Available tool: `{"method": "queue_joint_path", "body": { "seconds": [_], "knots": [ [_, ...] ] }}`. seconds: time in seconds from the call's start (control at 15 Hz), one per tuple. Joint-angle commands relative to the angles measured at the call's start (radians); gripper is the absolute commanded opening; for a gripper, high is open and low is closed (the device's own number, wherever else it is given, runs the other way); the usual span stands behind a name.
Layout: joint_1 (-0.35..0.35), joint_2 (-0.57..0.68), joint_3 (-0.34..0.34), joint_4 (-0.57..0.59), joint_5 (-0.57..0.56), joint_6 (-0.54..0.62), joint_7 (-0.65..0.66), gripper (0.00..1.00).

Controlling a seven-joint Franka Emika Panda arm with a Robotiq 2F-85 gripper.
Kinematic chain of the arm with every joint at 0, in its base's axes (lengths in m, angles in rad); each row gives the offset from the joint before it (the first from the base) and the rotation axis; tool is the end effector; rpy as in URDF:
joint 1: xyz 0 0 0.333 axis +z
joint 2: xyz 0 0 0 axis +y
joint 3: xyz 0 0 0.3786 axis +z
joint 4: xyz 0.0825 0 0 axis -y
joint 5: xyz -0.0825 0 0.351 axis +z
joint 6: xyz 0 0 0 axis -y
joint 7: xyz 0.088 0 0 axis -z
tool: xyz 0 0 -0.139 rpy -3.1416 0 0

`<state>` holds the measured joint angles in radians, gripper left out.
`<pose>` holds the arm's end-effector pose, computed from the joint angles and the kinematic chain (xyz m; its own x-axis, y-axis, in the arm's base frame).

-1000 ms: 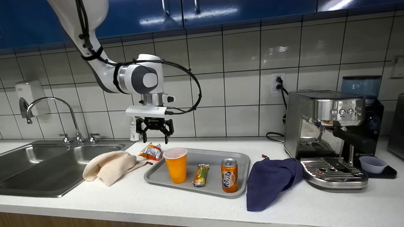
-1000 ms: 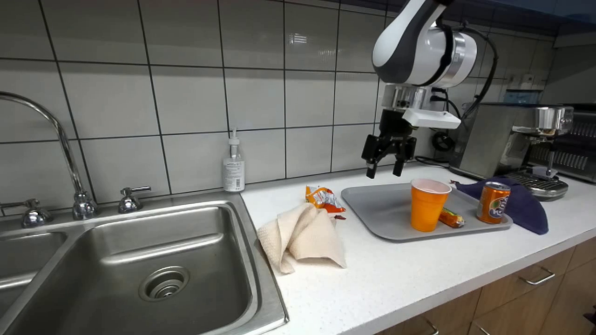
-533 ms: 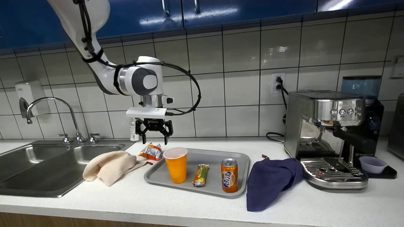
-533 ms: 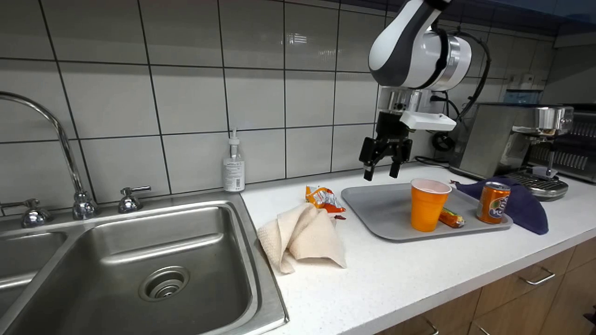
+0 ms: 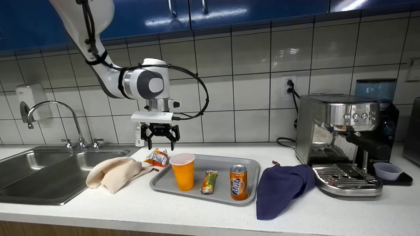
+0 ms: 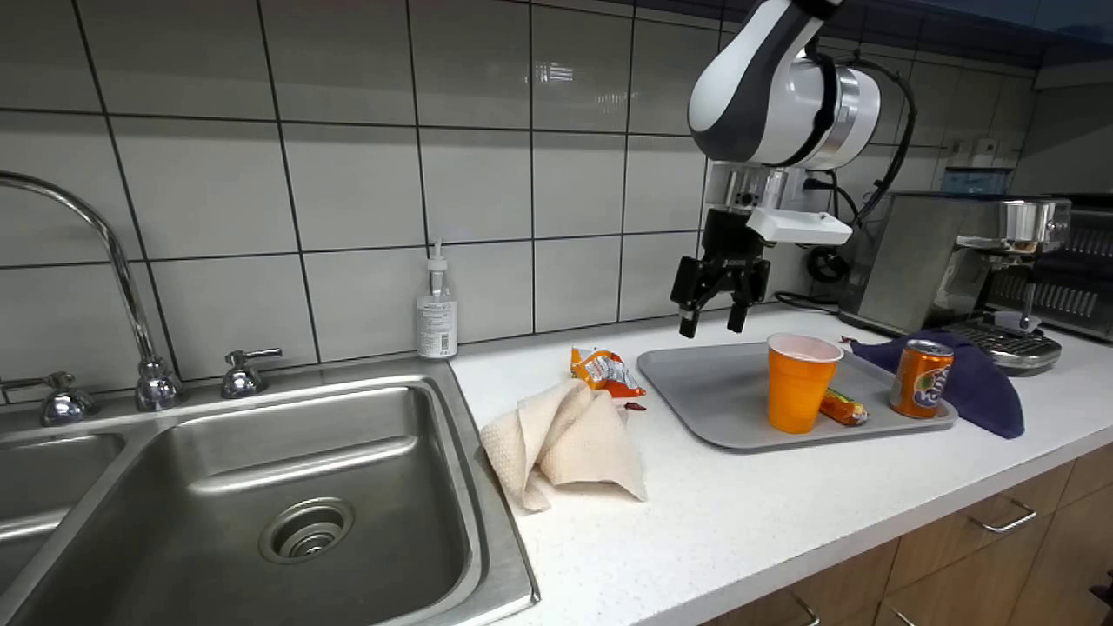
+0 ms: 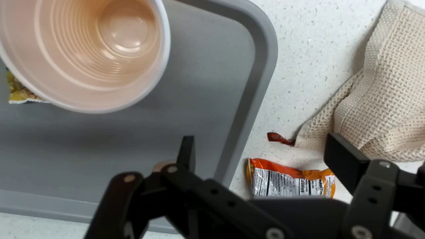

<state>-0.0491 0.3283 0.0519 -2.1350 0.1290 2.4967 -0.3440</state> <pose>0.5773 0.0021 0.3076 0.9698 0.2367 0.0591 0.2411 -0.9670 -0.0822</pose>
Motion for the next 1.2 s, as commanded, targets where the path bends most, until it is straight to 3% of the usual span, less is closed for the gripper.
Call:
{"method": "queue_joint_path", "body": {
  "seconds": [0.0,0.73,1.13],
  "knots": [
    [-0.009,0.000,0.009,0.001,-0.006,-0.001,0.004,1.00],
    [0.019,0.055,0.002,0.038,-0.036,0.056,0.066,1.00],
    [0.054,0.106,-0.013,0.103,-0.093,0.070,0.168,1.00]
  ]
}}
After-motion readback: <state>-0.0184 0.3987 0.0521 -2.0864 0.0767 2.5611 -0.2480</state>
